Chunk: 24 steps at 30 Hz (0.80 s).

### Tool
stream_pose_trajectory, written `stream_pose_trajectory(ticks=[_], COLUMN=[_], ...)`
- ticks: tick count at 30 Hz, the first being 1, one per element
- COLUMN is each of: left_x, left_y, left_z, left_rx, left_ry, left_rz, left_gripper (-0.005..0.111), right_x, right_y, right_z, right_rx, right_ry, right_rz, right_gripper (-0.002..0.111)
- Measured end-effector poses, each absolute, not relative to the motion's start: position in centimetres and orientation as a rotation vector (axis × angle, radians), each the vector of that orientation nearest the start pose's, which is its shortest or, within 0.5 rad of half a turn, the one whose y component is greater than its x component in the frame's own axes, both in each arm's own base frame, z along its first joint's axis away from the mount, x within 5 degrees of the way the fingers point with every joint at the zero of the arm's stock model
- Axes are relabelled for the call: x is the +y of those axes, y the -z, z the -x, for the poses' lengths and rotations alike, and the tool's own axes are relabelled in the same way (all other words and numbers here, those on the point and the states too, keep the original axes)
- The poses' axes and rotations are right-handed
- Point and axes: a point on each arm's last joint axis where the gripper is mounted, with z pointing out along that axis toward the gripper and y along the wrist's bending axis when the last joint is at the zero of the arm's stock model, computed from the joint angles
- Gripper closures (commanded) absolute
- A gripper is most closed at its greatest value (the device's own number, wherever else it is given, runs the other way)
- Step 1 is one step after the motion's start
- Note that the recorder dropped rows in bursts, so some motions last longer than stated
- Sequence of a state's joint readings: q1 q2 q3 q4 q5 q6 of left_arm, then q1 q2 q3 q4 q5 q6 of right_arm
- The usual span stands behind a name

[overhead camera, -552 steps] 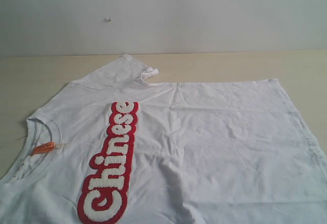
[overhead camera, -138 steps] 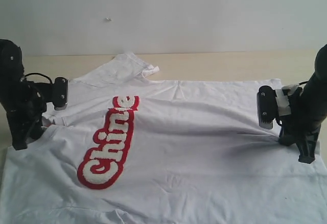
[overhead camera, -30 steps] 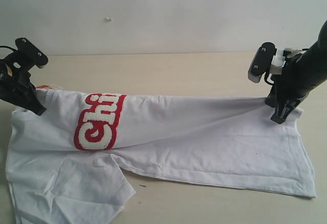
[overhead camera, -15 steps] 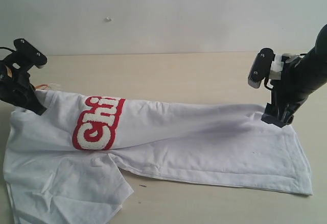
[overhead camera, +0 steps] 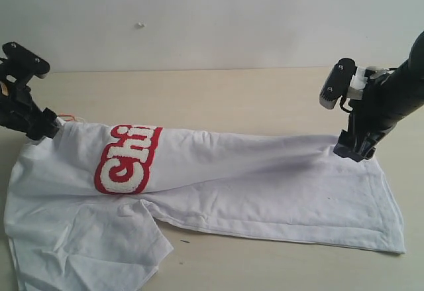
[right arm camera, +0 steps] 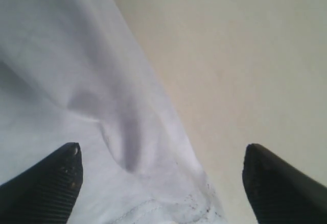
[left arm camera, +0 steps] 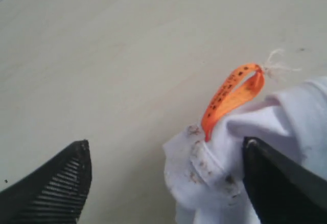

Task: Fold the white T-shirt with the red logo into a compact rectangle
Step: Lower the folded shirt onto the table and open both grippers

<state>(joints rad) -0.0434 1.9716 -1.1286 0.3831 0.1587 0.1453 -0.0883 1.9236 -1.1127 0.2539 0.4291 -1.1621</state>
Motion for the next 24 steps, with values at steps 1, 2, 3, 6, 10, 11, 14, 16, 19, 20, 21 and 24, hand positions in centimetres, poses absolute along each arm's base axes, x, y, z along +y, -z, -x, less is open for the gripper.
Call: stream_pose_trajectory(ticks=[1,2,3,6,10,11,14,16,19,20,21,24], left_x=[-1.0,-0.9,-0.6,0.0,0.4,0.5,0.5,0.5,1.2,1.5,2.0,3.7], left_y=[-14.1,-14.2,-14.2,-14.3,-14.3,-14.3,-14.3,-14.3,-14.7,-15.1,-15.5,-16.7], left_z=[-39.9,-40.1,-40.1,-40.2,-40.2,-40.2,-40.2,-40.2,-40.1,-40.1,-39.9,-39.2], left_rx=[2.402,2.399,2.4,2.404,2.408,2.408,2.41,2.41,2.405,2.401,2.405,2.462], left_ry=[-0.277,-0.279,-0.281,-0.285,-0.289,-0.29,-0.292,-0.292,-0.303,-0.31,-0.315,-0.329], left_rz=[-0.662,-0.653,-0.64,-0.616,-0.604,-0.601,-0.603,-0.603,-0.586,-0.572,-0.544,-0.415], left_gripper=[0.038,0.044,0.048,0.064,0.082,0.085,0.086,0.086,0.086,0.086,0.086,0.086], right_x=[-2.3,-2.3,-2.4,-2.3,-2.3,-2.3,-2.2,-2.2,-2.2,-2.2,-2.2,-2.4], right_y=[-14.3,-14.3,-14.3,-14.3,-14.3,-14.3,-14.3,-14.3,-14.3,-14.4,-14.5,-15.8], right_z=[-37.3,-37.3,-37.4,-37.4,-37.4,-37.4,-37.4,-37.4,-37.4,-37.5,-37.5,-37.7], right_rx=[2.462,2.462,2.46,2.462,2.465,2.466,2.469,2.469,2.469,2.469,2.467,2.441], right_ry=[0.164,0.165,0.168,0.163,0.153,0.15,0.141,0.14,0.138,0.139,0.143,0.173], right_rz=[1.135,1.131,1.129,1.119,1.101,1.095,1.08,1.074,1.071,1.066,1.05,0.948], right_gripper=[0.028,0.028,0.028,0.028,0.028,0.028,0.028,0.028,0.028,0.028,0.028,0.028])
